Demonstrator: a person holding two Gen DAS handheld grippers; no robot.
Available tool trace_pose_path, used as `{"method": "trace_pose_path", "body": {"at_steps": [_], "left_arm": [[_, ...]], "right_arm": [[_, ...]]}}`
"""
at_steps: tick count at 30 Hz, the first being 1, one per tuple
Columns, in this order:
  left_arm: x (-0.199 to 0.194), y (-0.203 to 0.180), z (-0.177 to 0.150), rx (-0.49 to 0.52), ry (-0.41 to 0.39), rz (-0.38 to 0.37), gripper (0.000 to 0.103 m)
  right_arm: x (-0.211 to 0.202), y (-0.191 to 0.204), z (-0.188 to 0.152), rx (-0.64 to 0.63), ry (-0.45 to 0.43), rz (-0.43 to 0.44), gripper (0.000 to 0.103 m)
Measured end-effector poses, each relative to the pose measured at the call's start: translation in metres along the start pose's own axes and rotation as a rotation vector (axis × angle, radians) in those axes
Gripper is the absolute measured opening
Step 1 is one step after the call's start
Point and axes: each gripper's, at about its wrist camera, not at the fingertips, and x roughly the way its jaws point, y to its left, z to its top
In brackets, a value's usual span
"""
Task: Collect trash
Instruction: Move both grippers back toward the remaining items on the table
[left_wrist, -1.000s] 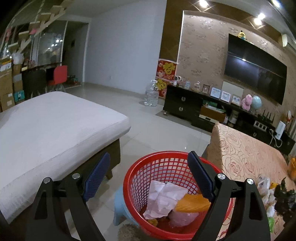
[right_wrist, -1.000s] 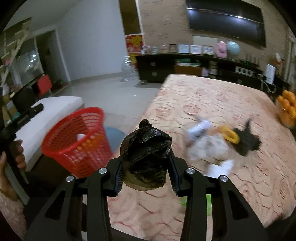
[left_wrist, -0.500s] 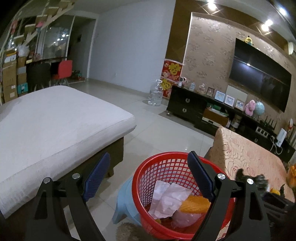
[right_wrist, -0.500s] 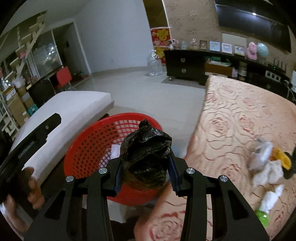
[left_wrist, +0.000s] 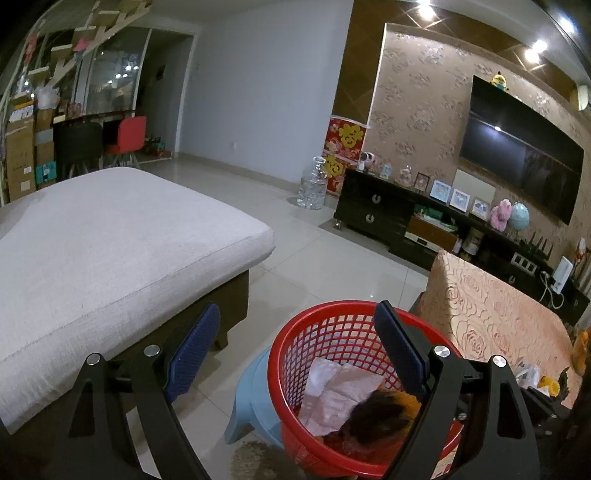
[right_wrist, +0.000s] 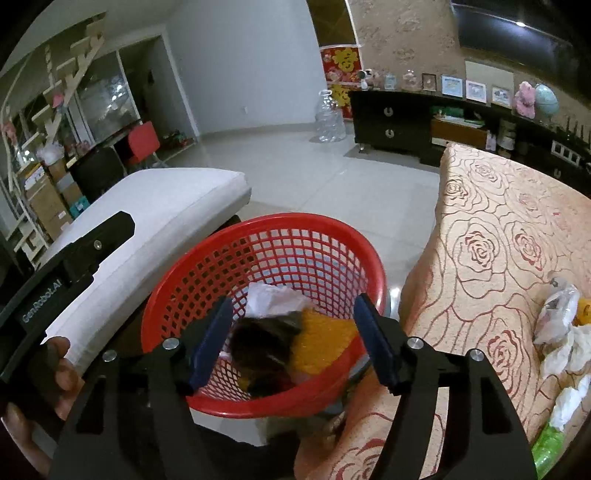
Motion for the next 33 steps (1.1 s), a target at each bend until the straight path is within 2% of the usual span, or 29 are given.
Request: {"method": "trace_pose_path", "body": {"at_steps": [6, 15, 21, 33], "left_arm": [[0.001, 0.0, -0.001, 0.008, 0.003, 0.003, 0.082], [-0.001, -0.006, -0.001, 0.025, 0.004, 0.007, 0.082], [-0.001, -0.009, -0.001, 0.033, 0.002, 0.008, 0.082], [-0.001, -0.024, -0.005, 0.08, -0.003, 0.016, 0.082]], "right_arm": [[-0.023, -0.016, -0.007, 0.016, -0.036, -0.029, 0.069], [-0.059, -0.059, -0.029, 0.062, -0.059, -0.119, 0.069], [-0.091, -0.102, -0.05, 0.085, -0.072, -0.215, 0.069], [-0.146, -0.202, -0.106, 0.17, -0.087, -0.461, 0.07]]}}
